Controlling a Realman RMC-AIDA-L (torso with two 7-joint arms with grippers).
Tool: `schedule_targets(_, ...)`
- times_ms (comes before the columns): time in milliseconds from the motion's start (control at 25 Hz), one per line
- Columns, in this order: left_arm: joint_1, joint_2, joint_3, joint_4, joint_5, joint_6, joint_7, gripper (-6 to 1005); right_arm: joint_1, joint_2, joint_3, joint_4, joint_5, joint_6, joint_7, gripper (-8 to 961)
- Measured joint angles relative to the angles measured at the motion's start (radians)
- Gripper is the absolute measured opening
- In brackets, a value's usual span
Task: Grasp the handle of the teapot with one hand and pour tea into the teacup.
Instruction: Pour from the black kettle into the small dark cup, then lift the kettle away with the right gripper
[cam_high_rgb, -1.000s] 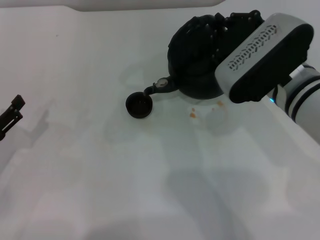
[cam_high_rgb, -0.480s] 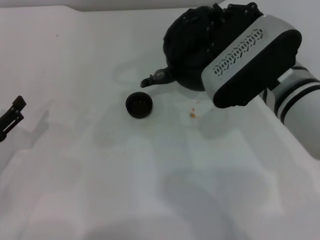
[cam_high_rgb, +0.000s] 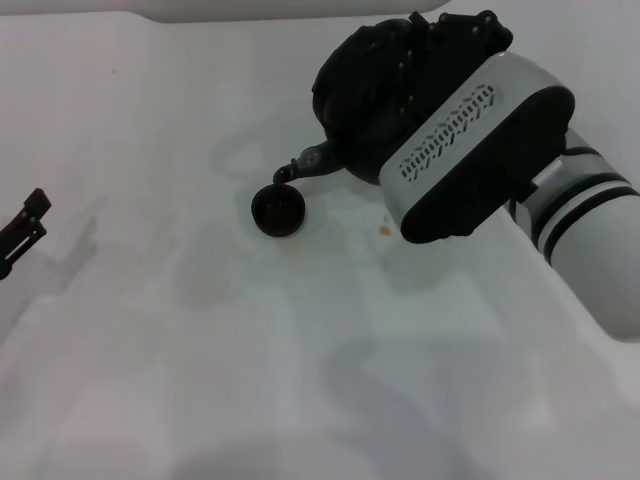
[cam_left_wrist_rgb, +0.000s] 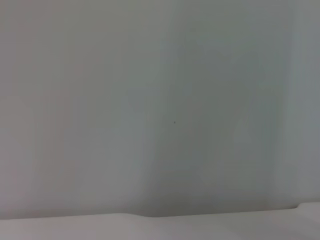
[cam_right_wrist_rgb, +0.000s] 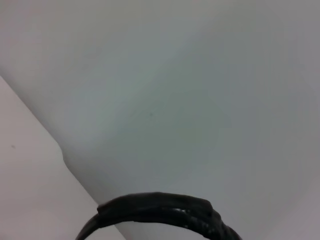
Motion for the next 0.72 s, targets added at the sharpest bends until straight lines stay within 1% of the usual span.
schedule_targets(280, -0.006, 0.000, 0.000, 0.000, 0.000, 0.004, 0.000, 862, 0.010, 0.001, -0.037, -0.006, -0.033, -0.064, 0.004, 107)
schedule_targets(720, -0.008, 0.000, 0.000, 0.000, 0.003, 0.009, 0.002, 861, 0.014, 0.001, -0.043, -0.017, -0.044, -0.068, -0.001, 101)
